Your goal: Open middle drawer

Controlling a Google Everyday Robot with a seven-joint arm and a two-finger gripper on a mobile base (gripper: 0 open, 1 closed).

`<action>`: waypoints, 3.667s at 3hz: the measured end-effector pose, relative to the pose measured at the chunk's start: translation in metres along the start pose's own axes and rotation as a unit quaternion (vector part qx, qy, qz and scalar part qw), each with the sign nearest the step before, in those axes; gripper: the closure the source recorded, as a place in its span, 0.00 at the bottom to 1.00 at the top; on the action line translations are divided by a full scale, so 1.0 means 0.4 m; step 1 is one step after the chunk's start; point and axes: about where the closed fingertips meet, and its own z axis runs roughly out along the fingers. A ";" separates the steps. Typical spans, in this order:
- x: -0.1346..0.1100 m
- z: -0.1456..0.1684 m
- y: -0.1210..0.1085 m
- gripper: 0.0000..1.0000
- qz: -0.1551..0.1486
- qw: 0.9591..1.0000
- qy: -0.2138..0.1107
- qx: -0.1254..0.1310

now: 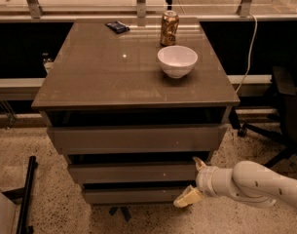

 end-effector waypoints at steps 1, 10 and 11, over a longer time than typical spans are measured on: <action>0.001 0.045 -0.038 0.00 -0.001 1.000 -0.003 0.017; 0.105 0.139 -0.030 0.66 -0.086 0.985 0.132 -0.064; 0.095 0.146 -0.020 0.43 -0.101 0.983 0.141 -0.068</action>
Offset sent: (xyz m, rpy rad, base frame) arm 0.0676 0.0042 -0.0373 -0.0345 -0.0413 -0.0299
